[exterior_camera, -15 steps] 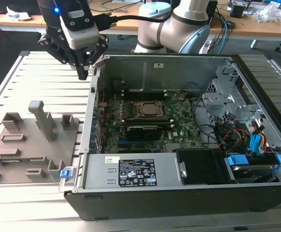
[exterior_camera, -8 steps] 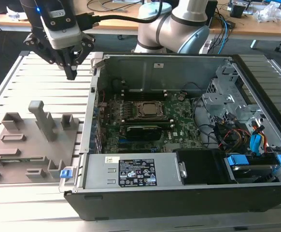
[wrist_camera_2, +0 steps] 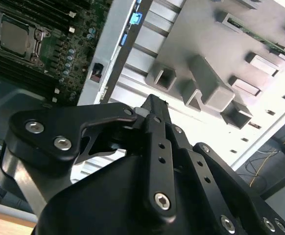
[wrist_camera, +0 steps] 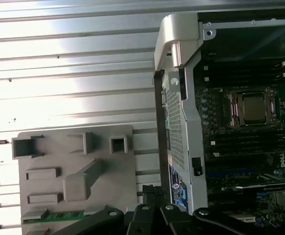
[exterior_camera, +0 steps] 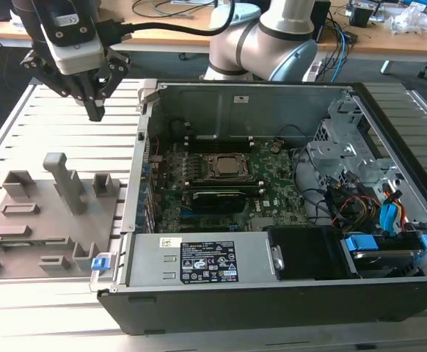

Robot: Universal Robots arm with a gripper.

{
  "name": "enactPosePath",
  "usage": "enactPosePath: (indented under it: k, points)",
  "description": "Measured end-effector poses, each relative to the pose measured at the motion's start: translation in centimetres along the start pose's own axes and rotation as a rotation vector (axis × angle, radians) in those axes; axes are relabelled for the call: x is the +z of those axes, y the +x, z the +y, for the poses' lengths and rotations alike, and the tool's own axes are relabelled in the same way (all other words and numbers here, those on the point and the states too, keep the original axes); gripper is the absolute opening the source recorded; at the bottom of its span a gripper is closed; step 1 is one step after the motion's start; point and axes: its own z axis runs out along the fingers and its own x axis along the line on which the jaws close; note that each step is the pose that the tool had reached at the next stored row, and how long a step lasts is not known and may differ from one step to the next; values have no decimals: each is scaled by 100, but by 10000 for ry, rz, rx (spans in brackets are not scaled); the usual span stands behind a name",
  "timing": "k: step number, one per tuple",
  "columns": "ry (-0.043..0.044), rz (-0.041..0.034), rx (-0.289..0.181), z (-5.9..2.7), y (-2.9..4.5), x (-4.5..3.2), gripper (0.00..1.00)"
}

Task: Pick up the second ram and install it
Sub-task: 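Reach for the second ram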

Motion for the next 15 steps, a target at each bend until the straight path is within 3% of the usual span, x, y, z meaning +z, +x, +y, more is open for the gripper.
enactPosePath:
  k: [5,10,15]
  points:
    - [0,0,1,-10,135,-3,11]
    - [-1,0,0,-17,222,-5,11]
    - [-1,-1,0,-28,378,-8,11]
